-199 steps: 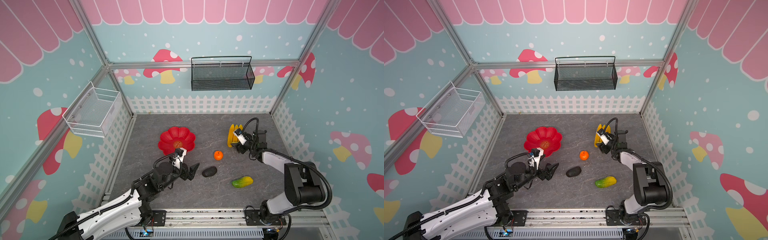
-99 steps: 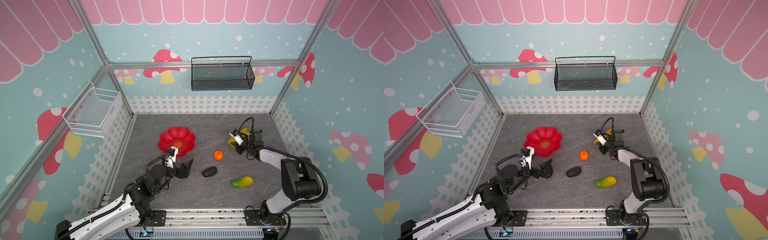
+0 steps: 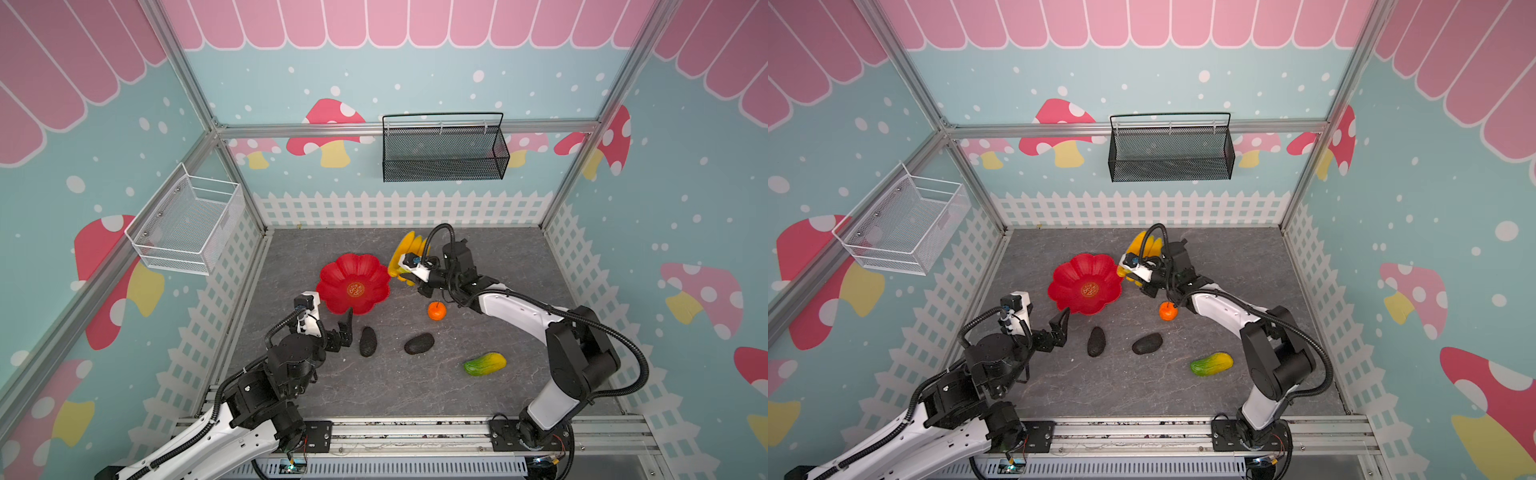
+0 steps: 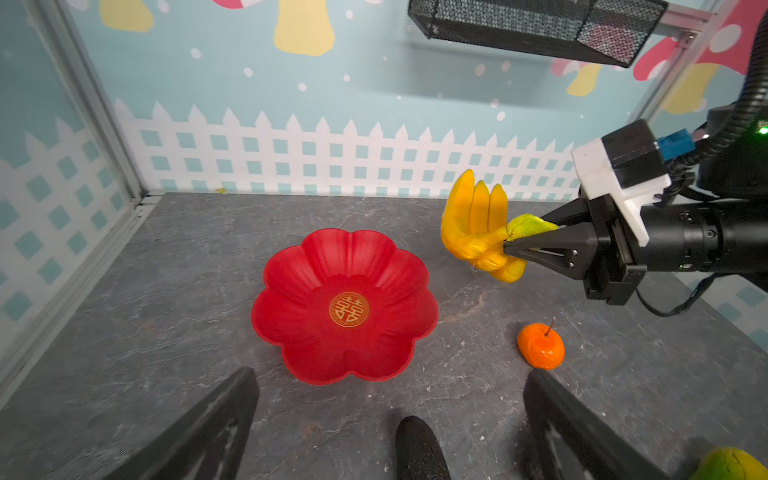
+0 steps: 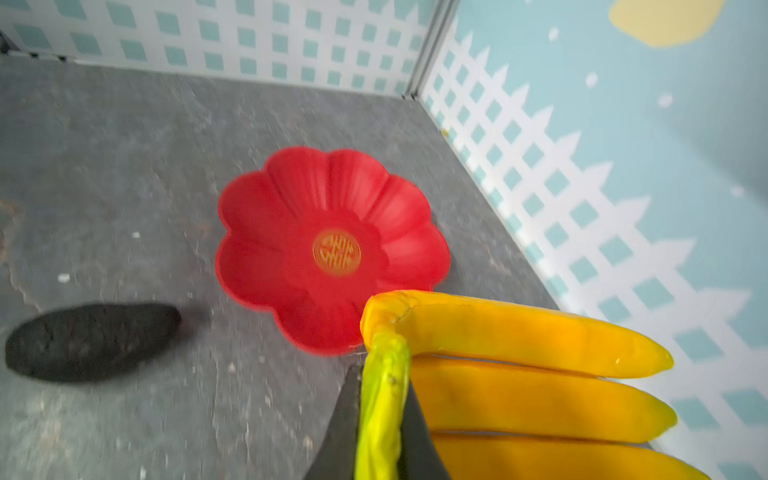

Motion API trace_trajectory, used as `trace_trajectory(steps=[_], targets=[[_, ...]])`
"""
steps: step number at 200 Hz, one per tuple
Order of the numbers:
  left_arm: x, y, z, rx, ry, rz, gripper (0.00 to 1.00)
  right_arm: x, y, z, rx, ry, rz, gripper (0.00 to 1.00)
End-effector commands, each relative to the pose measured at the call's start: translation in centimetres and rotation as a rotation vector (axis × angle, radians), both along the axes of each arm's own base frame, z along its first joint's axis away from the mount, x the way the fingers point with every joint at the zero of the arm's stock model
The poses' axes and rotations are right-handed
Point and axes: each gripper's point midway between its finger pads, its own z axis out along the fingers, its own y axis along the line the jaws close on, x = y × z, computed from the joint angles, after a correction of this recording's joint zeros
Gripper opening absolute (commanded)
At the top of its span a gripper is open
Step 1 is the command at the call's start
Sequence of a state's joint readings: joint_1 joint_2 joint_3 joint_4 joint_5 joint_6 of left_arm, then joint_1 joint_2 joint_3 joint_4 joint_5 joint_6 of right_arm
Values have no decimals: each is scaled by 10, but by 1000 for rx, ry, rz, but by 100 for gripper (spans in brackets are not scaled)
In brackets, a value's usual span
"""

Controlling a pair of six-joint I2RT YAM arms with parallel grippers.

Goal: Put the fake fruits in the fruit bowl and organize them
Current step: 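Carry the bananas into the red bowl and open the right gripper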

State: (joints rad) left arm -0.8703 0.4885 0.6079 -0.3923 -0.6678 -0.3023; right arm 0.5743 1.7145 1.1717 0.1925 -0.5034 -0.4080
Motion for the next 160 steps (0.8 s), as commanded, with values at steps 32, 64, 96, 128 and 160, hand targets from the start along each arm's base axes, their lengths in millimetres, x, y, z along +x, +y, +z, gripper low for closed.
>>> trace_trajectory(steps=[32, 64, 96, 128, 160], targets=[[-9, 44, -11, 19, 132, 183, 100, -25, 112, -15, 14, 51, 258, 0], [-15, 50, -8, -35, 108, 185, 100, -32, 145, -49, -68, 99, 298, 0], [-15, 50, -10, -26, 112, 177, 100, -36, 152, -67, -88, 126, 306, 0], [-14, 47, -13, -30, 118, 171, 100, -35, 152, -80, -112, 149, 300, 0], [-13, 45, -14, -26, 121, 168, 100, -30, 153, -90, -136, 166, 282, 11]])
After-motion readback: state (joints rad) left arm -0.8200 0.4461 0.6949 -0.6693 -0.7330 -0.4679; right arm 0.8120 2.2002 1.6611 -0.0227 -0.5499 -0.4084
